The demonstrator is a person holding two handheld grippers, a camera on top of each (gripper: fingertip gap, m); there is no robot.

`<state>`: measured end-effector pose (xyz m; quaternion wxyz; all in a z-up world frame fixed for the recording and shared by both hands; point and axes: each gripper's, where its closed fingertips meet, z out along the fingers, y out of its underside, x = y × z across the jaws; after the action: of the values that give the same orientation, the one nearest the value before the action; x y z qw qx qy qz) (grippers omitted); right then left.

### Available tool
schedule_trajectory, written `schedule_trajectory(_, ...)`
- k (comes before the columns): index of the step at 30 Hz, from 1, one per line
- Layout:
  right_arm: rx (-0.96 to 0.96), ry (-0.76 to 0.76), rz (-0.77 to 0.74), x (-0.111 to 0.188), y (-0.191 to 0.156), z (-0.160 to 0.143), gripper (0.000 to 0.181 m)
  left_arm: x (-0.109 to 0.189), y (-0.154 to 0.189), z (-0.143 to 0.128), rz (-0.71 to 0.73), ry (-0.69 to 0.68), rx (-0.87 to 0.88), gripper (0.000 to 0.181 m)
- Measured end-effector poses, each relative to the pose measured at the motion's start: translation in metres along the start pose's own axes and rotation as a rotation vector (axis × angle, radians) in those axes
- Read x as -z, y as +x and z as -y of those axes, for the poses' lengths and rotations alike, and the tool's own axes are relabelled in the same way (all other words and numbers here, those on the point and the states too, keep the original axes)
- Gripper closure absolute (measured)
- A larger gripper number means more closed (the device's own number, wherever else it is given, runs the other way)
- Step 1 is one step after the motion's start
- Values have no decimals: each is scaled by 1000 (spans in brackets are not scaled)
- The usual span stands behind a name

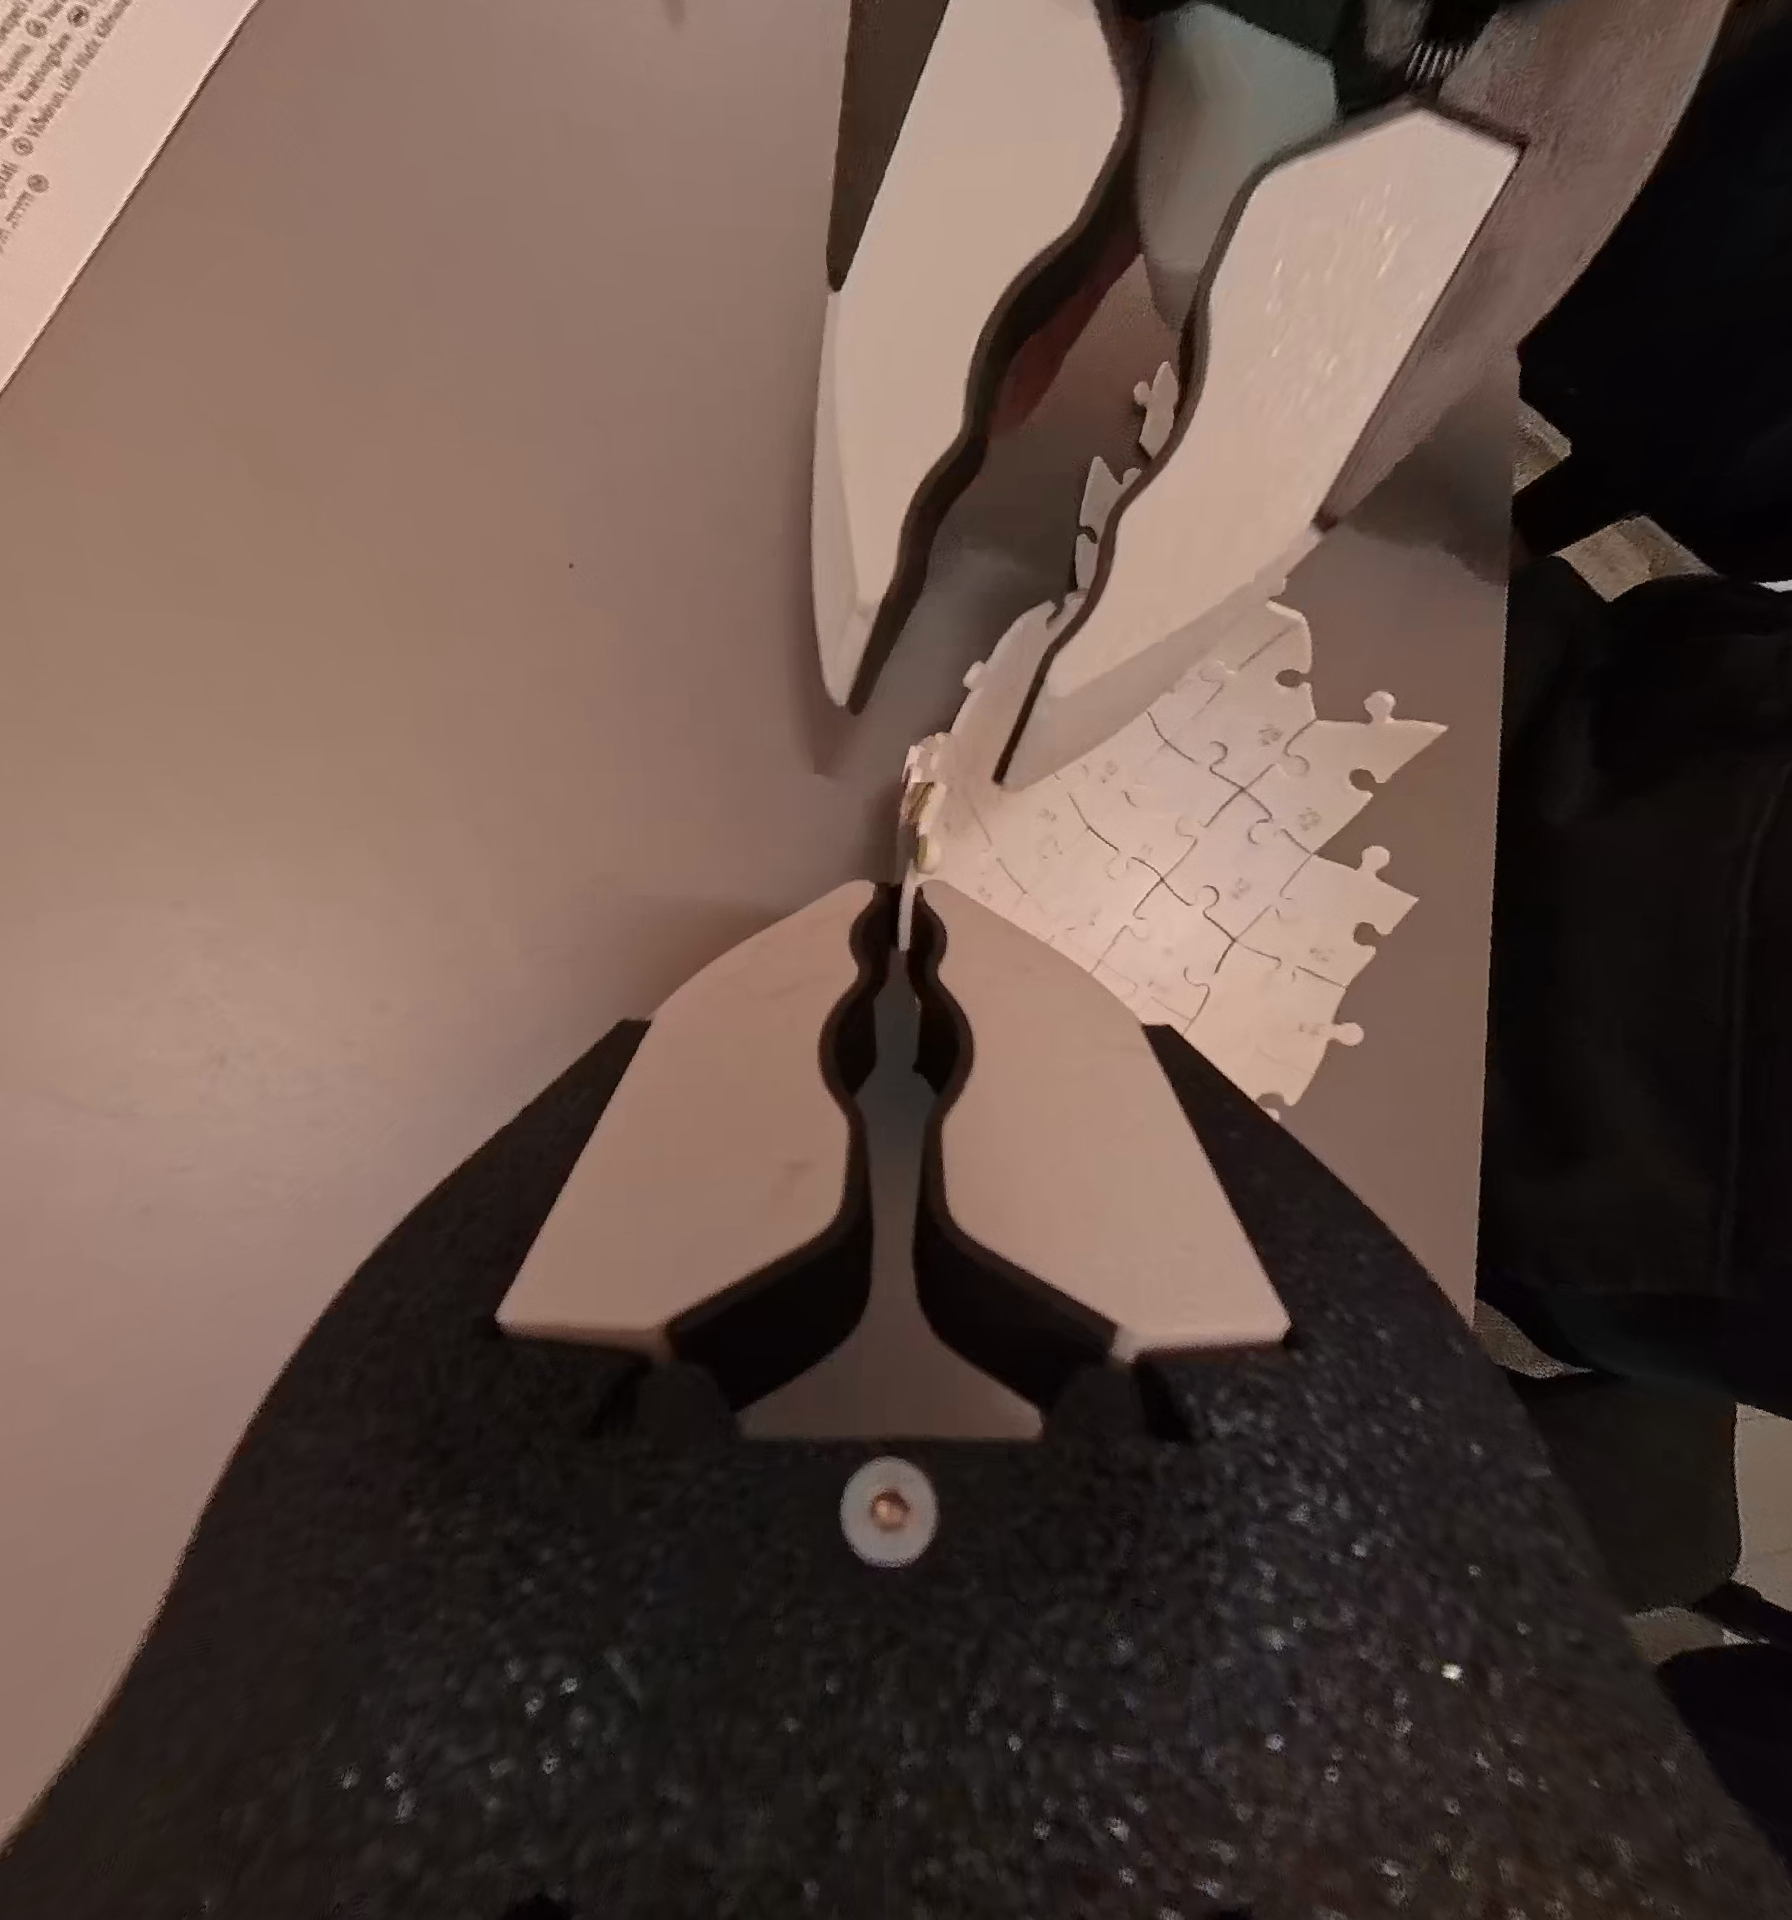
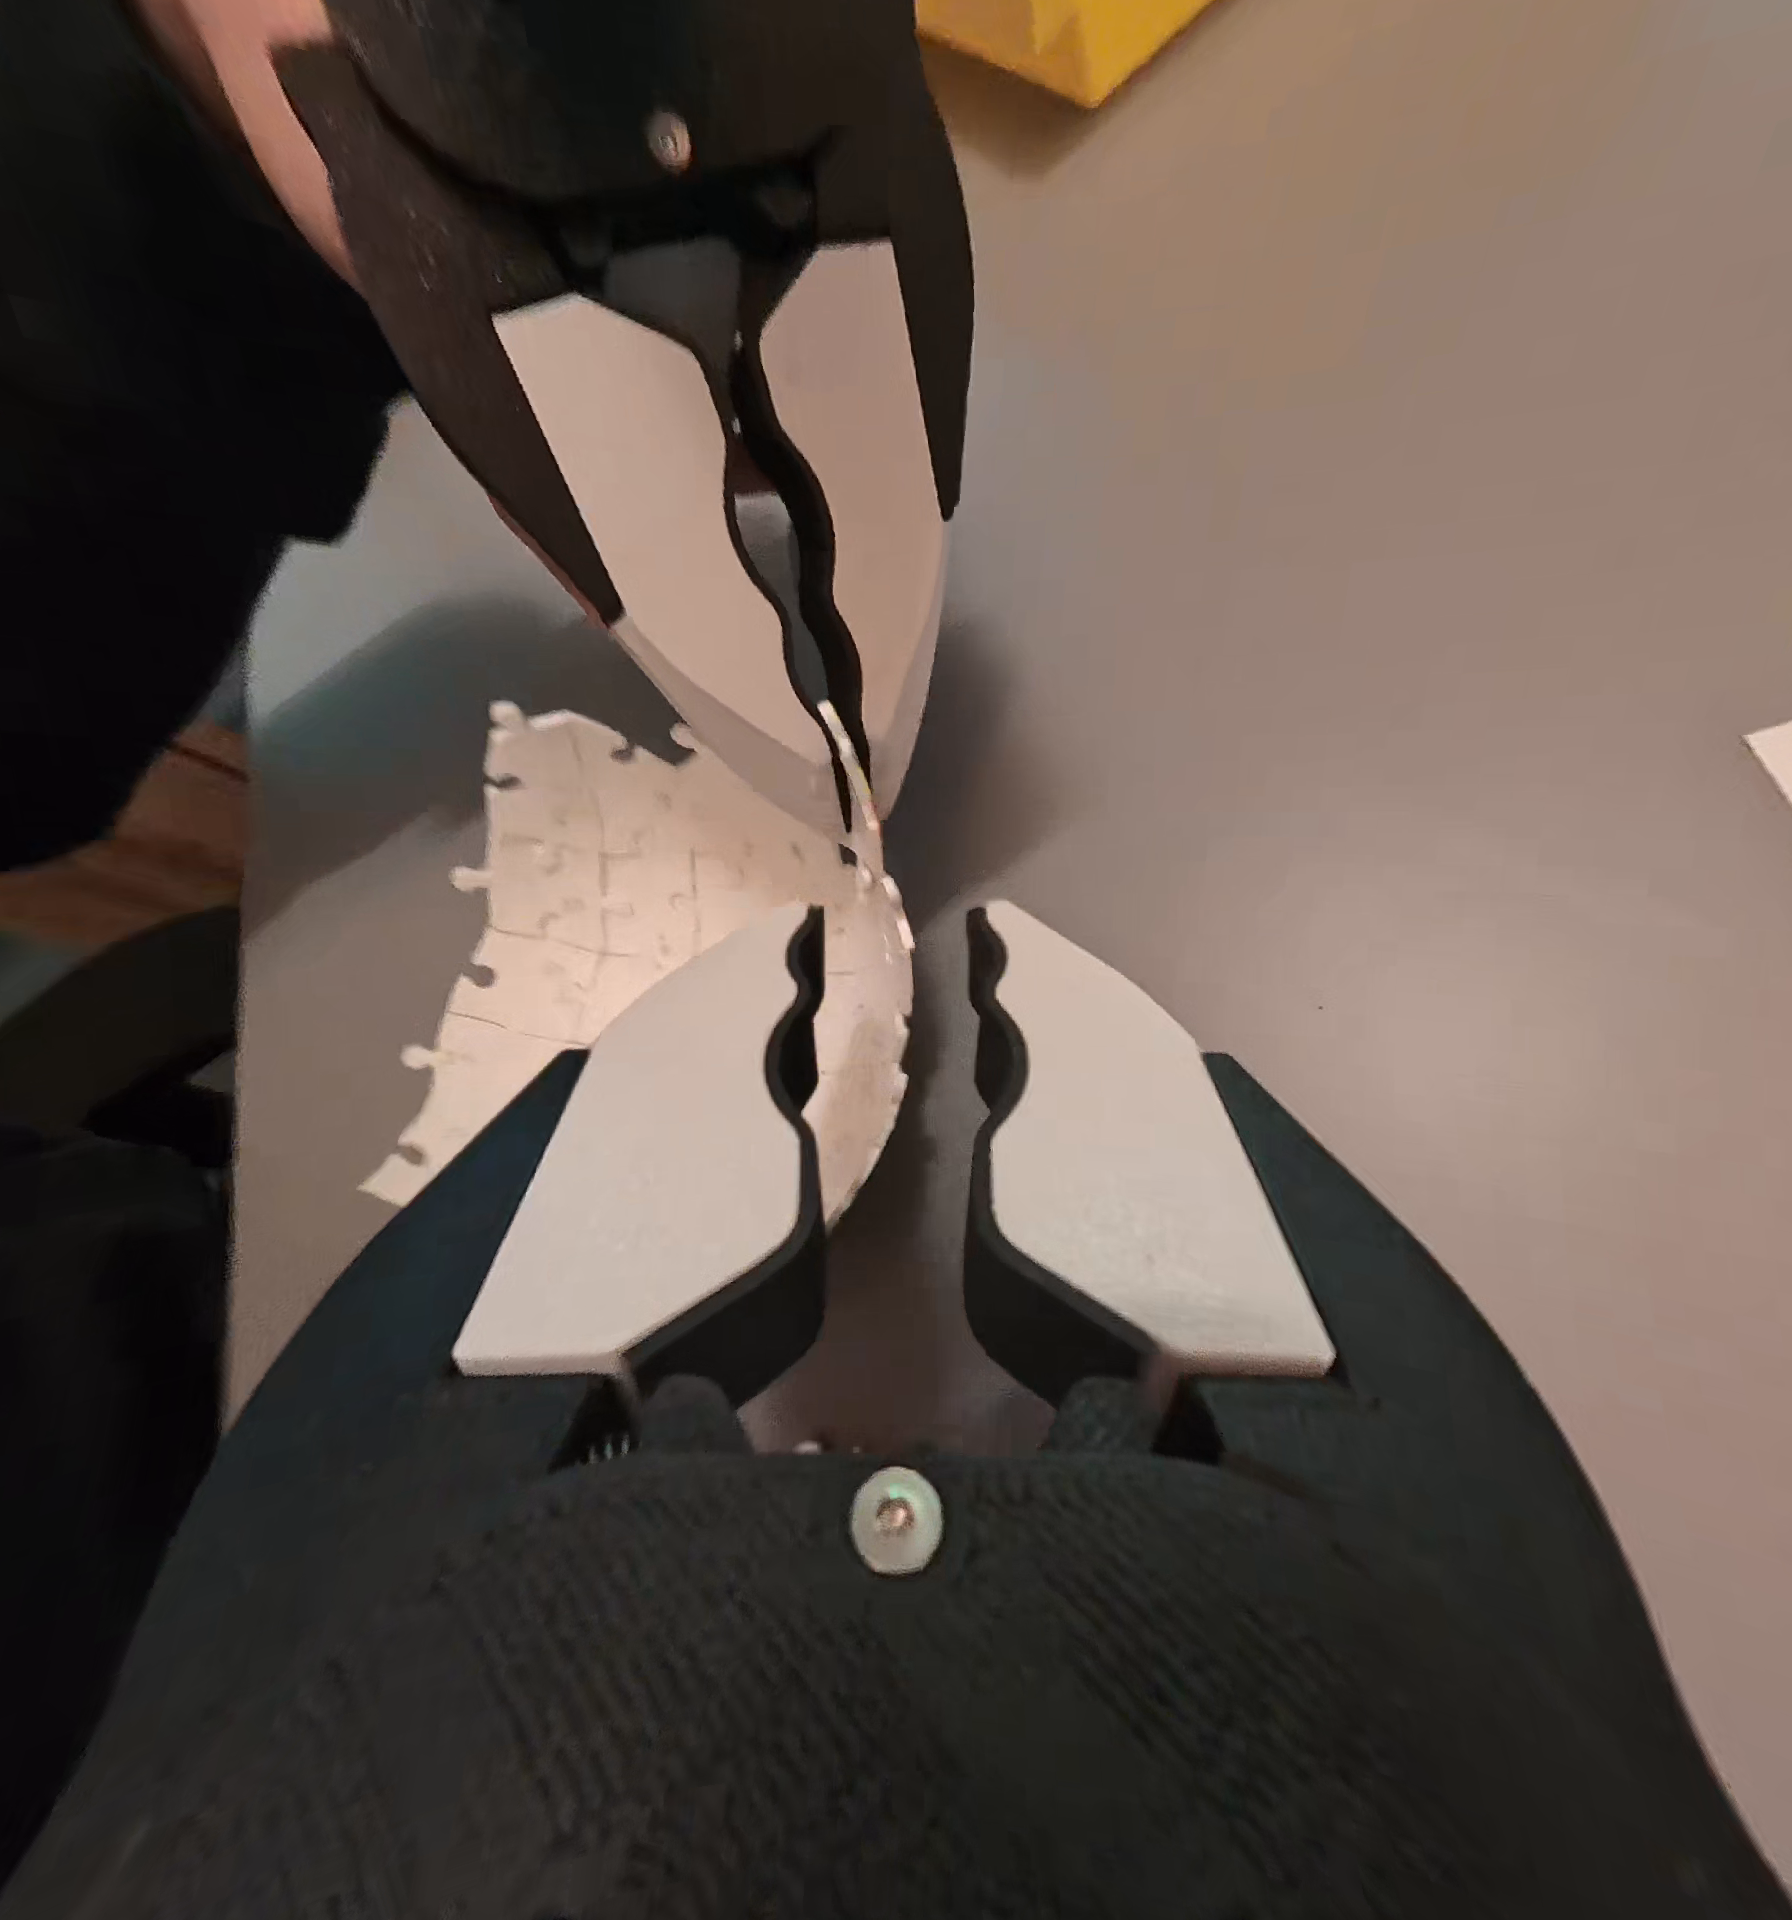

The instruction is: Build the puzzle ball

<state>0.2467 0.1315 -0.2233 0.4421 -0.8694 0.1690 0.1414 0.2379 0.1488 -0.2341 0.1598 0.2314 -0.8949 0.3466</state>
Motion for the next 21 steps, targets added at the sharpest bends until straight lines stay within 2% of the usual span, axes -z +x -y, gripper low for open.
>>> schedule_trajectory(2, 64, -35, -32, -6, 4, -3, 151, 0, 0, -1, 1, 1, 2, 179)
schedule_trajectory(5, 132, 4, -29, -10, 3, 6, 152, 0, 0, -2, 4, -3, -1, 179)
schedule_trajectory(10, 176, 61, 22, -10, -2, 20, 163, 3, 0, -1, 0, 9, -7, 180)
schedule_trajectory(15, 220, 49, 70, -15, -8, 22, 178, 3, 1, 0, -2, 18, -24, 180)
schedule_trajectory(21, 237, 61, 63, -16, -9, 25, 179, 8, -1, 1, 29, 24, -39, 176)
